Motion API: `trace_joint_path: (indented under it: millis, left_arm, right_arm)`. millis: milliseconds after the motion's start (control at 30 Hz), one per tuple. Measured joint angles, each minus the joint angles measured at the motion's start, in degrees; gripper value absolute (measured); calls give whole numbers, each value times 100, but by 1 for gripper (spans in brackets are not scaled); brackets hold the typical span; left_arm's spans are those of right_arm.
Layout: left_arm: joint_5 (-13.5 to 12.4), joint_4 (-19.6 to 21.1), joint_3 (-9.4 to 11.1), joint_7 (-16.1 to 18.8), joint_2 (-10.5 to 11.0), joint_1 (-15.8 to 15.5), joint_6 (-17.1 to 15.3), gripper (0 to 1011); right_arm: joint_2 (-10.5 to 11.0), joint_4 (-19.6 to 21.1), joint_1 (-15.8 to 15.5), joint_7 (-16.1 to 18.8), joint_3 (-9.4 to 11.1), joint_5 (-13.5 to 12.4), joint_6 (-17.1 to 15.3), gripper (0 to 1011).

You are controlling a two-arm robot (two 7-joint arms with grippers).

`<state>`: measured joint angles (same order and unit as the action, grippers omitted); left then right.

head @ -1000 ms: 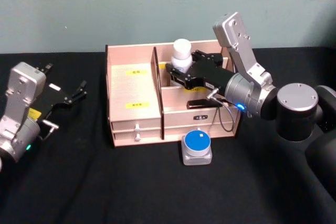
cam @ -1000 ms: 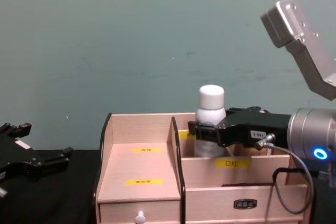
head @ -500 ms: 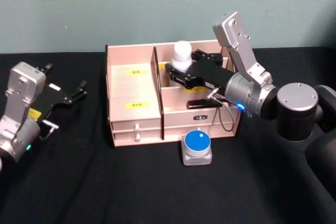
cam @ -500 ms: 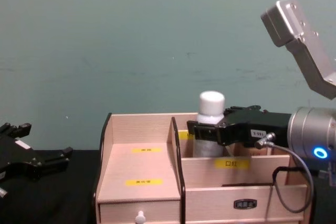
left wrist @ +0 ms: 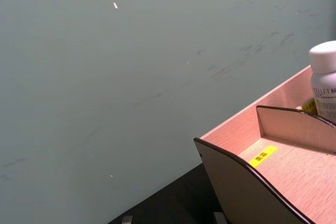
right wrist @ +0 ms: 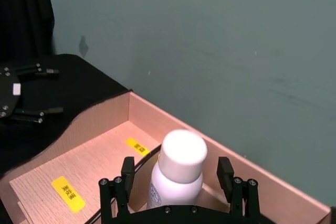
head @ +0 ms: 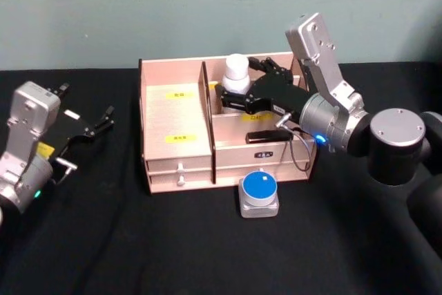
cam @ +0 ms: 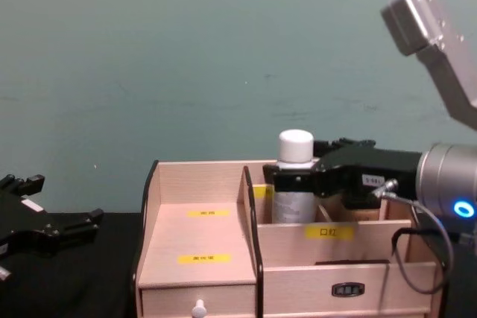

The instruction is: Pick up the facial cleanser and watermelon frost from the table and place them into the tiered storage box.

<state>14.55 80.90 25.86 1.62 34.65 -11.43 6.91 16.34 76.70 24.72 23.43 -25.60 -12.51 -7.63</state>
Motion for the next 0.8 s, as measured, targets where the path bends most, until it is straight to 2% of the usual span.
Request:
trace_joint_path:
  millis: [133, 333, 367, 467, 500, 533, 600, 800]
  left_arm:
    - [0, 0, 0, 0, 0, 0, 0, 1001]
    - [0, 0, 0, 0, 0, 0, 0, 1001]
    - [0, 0, 0, 0, 0, 0, 0, 1001]
    - [0, 0, 0, 0, 0, 0, 0, 1001]
    - [0, 0, 0, 0, 0, 0, 0, 1001]
    - [0, 0, 0, 0, 0, 0, 0, 1001]
    - [0, 0, 0, 0, 0, 0, 0, 1001]
    - [0, 0, 0, 0, 0, 0, 0, 1001]
  right_arm:
    - [136, 386, -114, -45, 39, 22, -125, 1003]
    - [464, 1357, -489, -109, 141, 11, -772, 1002]
    - [570, 1636, -632, -112, 170, -26, -968, 1002]
    - [721, 2031, -872, -141, 224, -75, -1236, 1002]
    - [814, 2275, -1042, -175, 276, -117, -1409, 1003]
    - [814, 2275, -1042, -175, 276, -117, -1409, 1002]
    - [1020, 2815, -1495, -324, 409, -171, -1746, 1002]
    - [1228, 3357, -2061, -472, 585, -179, -1923, 1003]
